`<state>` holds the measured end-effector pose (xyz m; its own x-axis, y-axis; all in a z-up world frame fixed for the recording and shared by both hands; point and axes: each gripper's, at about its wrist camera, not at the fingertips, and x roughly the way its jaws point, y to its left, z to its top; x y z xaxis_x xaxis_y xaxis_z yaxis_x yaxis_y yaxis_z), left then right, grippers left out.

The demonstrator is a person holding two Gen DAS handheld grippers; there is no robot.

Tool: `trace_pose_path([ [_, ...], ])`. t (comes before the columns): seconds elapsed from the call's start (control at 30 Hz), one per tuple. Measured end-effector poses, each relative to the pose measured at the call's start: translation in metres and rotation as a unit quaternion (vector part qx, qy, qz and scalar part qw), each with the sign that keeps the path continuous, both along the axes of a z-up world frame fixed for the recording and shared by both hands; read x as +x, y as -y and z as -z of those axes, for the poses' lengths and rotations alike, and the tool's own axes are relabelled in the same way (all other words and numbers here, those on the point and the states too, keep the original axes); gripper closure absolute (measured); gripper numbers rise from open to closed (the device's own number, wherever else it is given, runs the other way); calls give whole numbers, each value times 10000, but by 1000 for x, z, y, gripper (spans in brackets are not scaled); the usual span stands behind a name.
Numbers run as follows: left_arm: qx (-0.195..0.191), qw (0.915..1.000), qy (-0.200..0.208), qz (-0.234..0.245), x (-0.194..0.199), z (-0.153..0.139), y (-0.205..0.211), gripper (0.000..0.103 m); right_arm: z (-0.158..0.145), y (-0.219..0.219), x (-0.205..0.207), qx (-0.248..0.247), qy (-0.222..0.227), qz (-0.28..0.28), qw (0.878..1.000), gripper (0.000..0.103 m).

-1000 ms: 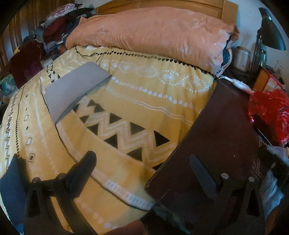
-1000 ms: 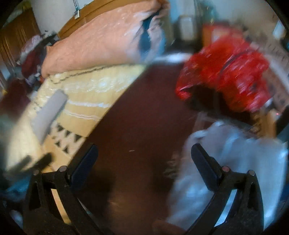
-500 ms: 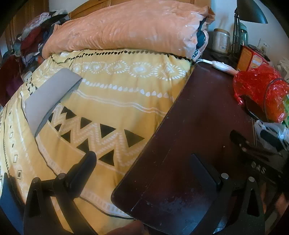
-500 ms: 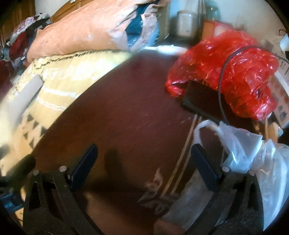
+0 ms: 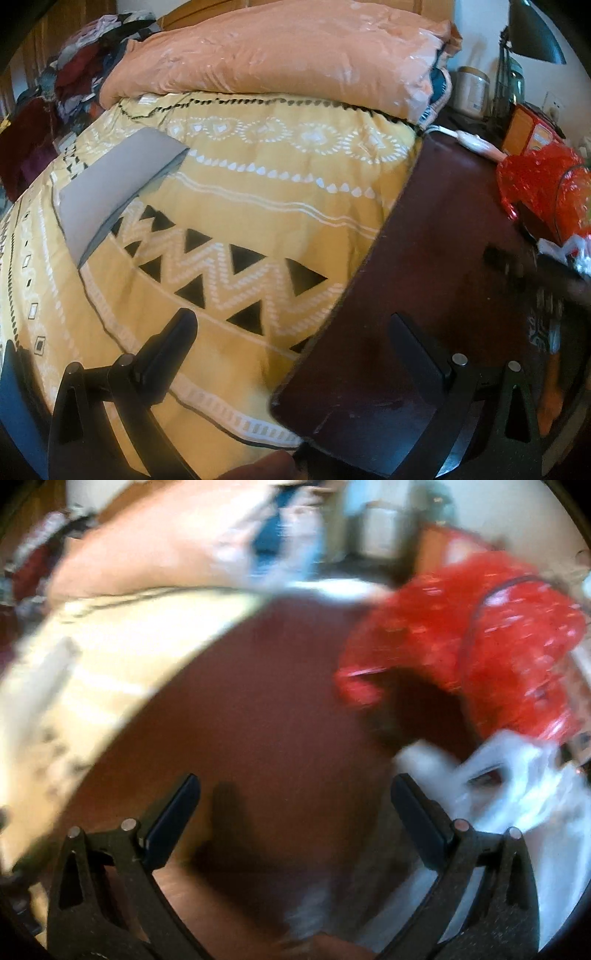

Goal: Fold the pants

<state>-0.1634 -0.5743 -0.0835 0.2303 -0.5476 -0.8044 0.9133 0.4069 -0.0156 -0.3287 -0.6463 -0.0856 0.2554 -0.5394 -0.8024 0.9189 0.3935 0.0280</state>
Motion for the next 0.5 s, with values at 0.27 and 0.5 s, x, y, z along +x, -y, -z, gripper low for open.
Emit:
trace_pose_path([
  [0.27,-3,9996,-71,-276,18,3,-5,0,-2,-25,26,-360,-238,-408,9982,0],
  [0.5,18,10000,-34,-19,-1,2,7,0,11,2,20,-25,-140,-315,9994,0],
])
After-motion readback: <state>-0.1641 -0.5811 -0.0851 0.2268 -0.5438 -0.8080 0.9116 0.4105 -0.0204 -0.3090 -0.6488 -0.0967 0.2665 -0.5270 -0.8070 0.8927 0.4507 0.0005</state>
